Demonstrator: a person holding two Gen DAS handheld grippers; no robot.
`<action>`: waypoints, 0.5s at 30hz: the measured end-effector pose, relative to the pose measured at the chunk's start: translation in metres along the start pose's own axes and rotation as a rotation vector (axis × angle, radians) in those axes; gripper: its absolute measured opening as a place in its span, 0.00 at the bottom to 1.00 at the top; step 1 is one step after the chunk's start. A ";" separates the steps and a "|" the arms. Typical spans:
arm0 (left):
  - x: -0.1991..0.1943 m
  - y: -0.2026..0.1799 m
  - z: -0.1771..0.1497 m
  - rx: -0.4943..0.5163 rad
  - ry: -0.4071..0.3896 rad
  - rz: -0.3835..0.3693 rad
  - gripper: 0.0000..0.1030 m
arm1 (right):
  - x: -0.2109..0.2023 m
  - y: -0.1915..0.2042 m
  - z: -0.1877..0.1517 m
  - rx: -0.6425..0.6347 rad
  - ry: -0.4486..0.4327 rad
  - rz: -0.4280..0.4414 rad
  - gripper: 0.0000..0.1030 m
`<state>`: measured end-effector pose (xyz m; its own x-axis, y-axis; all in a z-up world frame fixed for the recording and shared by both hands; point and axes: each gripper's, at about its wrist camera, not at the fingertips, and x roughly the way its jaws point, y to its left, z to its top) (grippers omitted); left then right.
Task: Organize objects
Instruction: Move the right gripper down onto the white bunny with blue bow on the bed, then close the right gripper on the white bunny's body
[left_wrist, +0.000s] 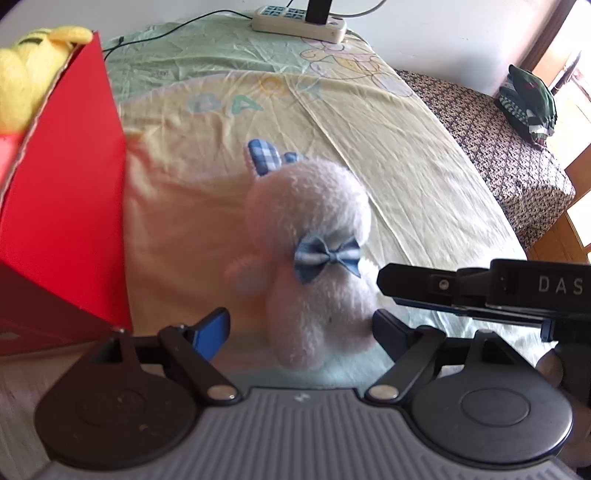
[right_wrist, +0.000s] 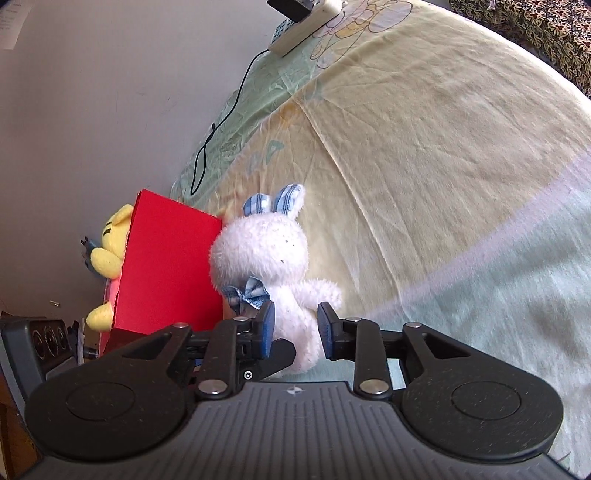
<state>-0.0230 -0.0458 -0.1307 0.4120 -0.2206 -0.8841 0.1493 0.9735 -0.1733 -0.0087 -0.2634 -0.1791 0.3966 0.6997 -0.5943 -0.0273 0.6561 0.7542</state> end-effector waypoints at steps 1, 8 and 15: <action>0.002 0.001 0.002 -0.011 0.002 -0.003 0.85 | 0.000 0.000 0.001 0.005 -0.003 0.003 0.28; 0.015 0.007 0.009 -0.063 0.021 -0.038 0.88 | 0.010 -0.002 0.012 0.027 0.010 0.051 0.29; 0.023 0.003 0.012 -0.048 -0.001 0.003 0.88 | 0.030 -0.001 0.022 0.002 0.068 0.071 0.38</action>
<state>-0.0020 -0.0483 -0.1458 0.4133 -0.2182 -0.8841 0.1054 0.9758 -0.1915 0.0231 -0.2491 -0.1919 0.3300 0.7621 -0.5570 -0.0516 0.6038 0.7955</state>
